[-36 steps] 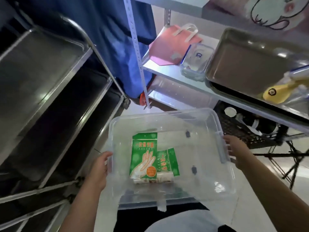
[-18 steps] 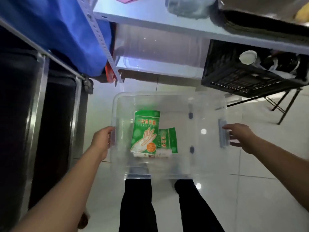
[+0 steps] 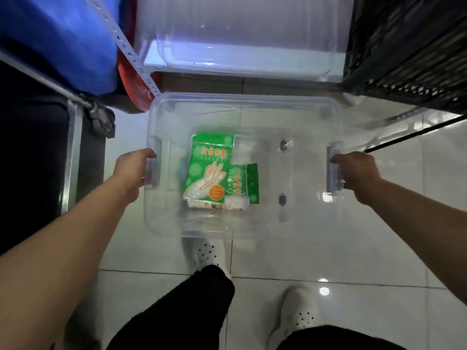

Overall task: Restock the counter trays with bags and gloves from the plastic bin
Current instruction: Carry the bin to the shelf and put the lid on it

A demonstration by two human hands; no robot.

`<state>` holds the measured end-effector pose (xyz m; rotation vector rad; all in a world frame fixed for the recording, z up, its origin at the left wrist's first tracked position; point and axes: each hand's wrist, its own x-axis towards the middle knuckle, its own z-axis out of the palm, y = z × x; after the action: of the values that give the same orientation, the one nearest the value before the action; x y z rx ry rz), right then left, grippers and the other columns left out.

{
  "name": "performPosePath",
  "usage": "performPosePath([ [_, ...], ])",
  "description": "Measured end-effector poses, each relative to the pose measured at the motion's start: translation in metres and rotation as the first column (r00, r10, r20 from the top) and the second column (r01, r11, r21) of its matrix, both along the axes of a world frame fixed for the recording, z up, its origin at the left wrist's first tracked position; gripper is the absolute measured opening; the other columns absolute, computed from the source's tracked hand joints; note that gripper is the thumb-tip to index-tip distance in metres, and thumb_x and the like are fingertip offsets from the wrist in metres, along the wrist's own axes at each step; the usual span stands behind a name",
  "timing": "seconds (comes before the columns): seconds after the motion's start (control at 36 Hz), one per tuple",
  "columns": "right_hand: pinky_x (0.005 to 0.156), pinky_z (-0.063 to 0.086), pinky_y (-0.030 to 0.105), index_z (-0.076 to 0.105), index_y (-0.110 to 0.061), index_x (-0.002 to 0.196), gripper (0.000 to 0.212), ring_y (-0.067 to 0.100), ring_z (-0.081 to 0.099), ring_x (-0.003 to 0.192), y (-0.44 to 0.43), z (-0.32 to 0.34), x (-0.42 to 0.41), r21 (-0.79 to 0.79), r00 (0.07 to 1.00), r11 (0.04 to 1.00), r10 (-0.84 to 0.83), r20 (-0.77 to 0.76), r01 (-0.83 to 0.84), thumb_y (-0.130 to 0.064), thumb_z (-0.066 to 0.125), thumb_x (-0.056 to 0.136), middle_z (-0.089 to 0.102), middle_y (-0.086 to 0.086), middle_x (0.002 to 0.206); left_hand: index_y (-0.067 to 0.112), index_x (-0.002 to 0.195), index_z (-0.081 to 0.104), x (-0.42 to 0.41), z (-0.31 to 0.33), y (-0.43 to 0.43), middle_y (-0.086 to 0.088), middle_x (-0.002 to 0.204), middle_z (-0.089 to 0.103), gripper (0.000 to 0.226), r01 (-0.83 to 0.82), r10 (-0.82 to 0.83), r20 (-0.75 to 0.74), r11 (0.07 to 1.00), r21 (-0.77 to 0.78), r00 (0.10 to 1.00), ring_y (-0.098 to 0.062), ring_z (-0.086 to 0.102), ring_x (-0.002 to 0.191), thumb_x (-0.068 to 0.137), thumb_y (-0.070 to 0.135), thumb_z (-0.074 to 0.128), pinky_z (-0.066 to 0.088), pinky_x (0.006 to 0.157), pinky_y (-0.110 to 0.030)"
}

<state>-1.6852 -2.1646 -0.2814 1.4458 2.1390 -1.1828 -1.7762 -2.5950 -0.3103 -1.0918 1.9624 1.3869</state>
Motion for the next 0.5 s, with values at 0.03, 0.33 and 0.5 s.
performPosePath([
  [0.03,0.087,0.054,0.059,0.064,-0.004,0.08,0.019,0.044,0.064,0.098,0.002,-0.009,-0.002,0.009,1.0,1.0,0.008,-0.015,-0.008,-0.022,0.068,0.074,0.066,0.027,0.101,0.009,0.11,0.063,-0.003,-0.009,0.001,-0.008,0.09,0.059,0.031,0.007,-0.007,-0.008,1.0,-0.002,1.0,-0.023,0.054,0.064,0.082,0.024,0.061,0.042,0.056,-0.03],
  [0.33,0.074,0.058,0.05,0.061,0.002,0.09,0.023,0.036,0.062,0.082,0.029,-0.084,-0.011,-0.074,0.972,0.976,0.192,-0.137,-0.204,-0.02,0.066,0.084,0.061,0.022,0.091,0.008,0.106,0.063,-0.015,-0.068,-0.01,-0.009,0.1,0.063,0.023,0.164,-0.165,-0.102,0.986,-0.016,0.981,-0.035,0.061,0.089,0.088,0.021,0.057,0.051,0.077,-0.042],
  [0.5,0.074,0.053,0.04,0.062,-0.001,0.091,0.021,0.031,0.06,0.08,0.04,-0.112,0.002,-0.149,0.969,0.968,0.176,-0.172,-0.202,-0.021,0.066,0.086,0.063,0.021,0.096,0.013,0.095,0.067,-0.021,-0.066,-0.008,-0.009,0.095,0.065,0.014,0.275,-0.27,-0.14,0.961,0.016,0.953,-0.032,0.062,0.08,0.092,0.02,0.056,0.051,0.077,-0.041],
])
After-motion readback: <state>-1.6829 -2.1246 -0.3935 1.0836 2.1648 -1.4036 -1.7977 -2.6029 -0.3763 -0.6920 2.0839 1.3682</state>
